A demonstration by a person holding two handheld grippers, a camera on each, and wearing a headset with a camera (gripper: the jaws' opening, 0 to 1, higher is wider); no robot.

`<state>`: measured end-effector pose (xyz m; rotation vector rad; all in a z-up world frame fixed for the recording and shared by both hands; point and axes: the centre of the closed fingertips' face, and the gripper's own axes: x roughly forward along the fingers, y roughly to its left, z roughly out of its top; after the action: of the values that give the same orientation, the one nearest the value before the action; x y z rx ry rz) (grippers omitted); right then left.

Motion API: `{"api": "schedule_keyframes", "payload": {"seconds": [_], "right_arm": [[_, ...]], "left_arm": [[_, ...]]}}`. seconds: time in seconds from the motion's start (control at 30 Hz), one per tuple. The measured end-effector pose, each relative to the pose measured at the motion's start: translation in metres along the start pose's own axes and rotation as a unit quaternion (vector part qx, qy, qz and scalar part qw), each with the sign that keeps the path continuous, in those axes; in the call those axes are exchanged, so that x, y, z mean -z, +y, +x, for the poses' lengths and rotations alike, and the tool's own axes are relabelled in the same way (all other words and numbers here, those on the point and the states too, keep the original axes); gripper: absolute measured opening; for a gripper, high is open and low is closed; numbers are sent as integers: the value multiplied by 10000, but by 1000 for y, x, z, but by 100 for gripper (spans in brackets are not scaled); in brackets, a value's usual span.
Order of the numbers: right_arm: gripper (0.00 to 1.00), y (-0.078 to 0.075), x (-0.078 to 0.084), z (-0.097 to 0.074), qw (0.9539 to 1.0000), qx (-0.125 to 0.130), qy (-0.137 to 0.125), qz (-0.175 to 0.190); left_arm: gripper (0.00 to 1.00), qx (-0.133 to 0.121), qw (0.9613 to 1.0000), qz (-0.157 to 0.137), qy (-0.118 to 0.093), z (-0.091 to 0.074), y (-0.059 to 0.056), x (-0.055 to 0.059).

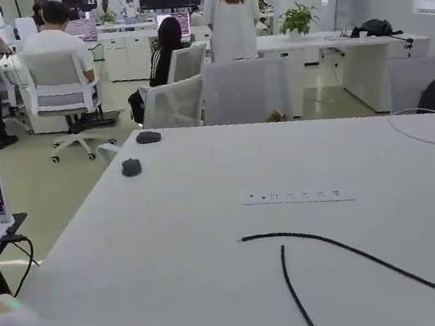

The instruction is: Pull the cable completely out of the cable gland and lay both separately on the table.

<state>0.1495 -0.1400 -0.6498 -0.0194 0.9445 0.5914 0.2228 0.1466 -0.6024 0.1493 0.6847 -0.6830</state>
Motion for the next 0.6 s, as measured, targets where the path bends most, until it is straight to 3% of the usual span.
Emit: {"api": "schedule_keyframes", "payload": {"seconds": [0.13,0.2,0.4,0.6], "right_arm": [[46,0,1,-2,10000,55,15,-3],[47,0,3,-2,10000,78,23,10],[47,1,7,-3,9999,86,28,91],[47,-2,6,-6,9998,122,-19,155]], "left_arm": [[53,-96,9998,-126,-73,-3,3,6],[52,-114,9994,-242,-216,-5,3,5],[52,-96,9997,-228,-40,-5,2,14],[51,-65,9996,-262,-47,-4,0,14]]}}
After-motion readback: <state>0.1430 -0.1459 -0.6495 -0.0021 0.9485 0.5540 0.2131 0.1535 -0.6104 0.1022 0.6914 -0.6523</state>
